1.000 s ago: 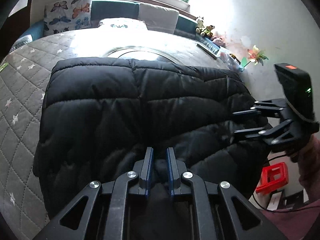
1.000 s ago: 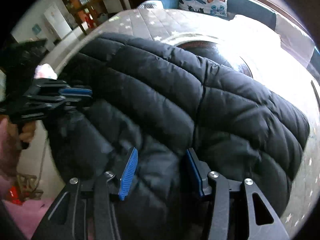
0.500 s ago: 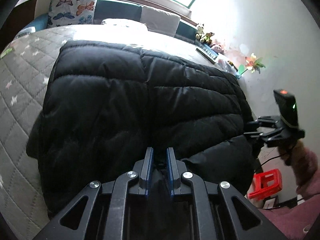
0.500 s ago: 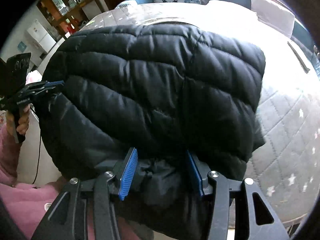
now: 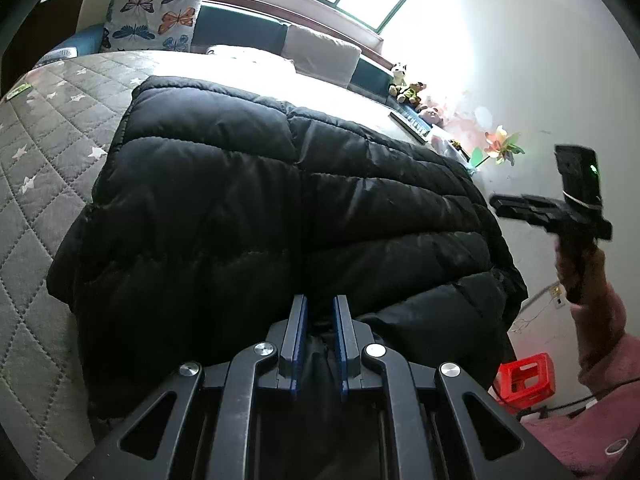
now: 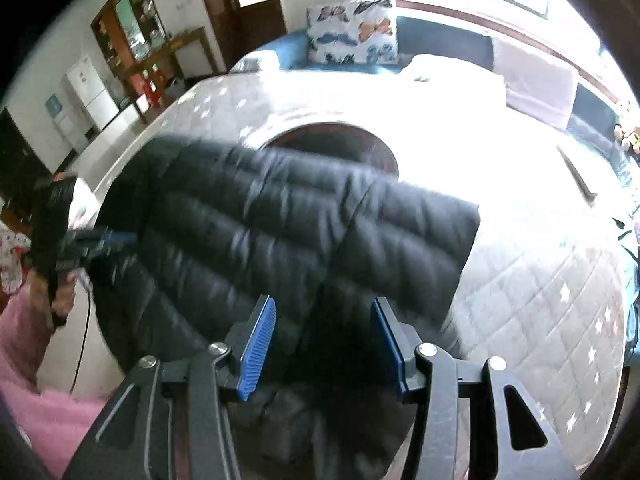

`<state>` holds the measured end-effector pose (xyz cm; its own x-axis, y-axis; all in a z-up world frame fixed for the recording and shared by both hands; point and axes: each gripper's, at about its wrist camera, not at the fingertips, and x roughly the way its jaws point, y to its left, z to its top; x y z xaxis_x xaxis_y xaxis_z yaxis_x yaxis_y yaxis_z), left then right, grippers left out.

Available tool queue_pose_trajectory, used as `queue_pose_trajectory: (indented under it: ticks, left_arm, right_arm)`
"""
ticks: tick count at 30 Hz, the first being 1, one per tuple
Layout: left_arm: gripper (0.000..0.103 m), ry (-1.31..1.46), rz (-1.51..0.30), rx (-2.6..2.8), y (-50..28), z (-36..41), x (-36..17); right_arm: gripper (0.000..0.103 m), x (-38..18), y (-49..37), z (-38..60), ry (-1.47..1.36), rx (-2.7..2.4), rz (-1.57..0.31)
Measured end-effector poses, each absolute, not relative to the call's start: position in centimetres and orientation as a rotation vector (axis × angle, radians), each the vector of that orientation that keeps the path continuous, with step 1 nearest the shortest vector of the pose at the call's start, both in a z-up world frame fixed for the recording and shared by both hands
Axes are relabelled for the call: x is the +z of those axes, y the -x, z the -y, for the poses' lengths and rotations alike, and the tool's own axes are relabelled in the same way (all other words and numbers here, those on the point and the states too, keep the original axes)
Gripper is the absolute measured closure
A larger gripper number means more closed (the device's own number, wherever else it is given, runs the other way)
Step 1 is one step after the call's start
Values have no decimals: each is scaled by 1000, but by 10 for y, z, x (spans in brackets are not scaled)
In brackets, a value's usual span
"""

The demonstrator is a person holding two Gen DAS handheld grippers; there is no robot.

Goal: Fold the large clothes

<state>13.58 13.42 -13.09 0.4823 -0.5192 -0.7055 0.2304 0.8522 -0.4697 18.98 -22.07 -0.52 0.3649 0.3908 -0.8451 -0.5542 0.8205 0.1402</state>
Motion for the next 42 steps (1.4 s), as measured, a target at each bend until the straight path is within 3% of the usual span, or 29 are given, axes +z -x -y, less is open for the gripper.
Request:
queue_pose_trajectory:
  ticks: [6,11,12,14,15,19,24,26,31,42]
  left_arm:
    - [88,313,-943,-442,-128,-133,-101]
    - [86,316,-796,-368,-121,-152,-47]
    - [83,312,-775,-334,-123,-157,-40]
    - [49,288,-757,-237,-132,-165,-36]
    - [42,269,-761,-186,-137,-169,-39]
    - [41,235,-843,-94,-158,-177,-70]
    - [38,383,-912,-101,-161,-199,-115]
    - [24,407,-912,-82,-161,-204,-126]
    - [10,360,-863,-34,-155,-200,-144]
    - [0,424,-881,-30,-165,-214,-165]
  right_arm:
    - [47,-64,-218,221,189,575,-1139]
    - [47,-64,-213,223,202,570,-1121]
    - [47,-64,-211,223,202,574,-1120]
    - [46,-66,-212,220,191,578,-1118]
    - [46,-66,-213,222,189,579,-1115]
    - [46,-65,-202,221,183,582,-1101]
    - [45,-66,-202,226,165,592,-1101]
    - [45,-65,-201,227,163,592,-1099]
    - [44,-64,-199,228,169,590,-1082]
    - [43,-39,-197,249,62,589,-1040]
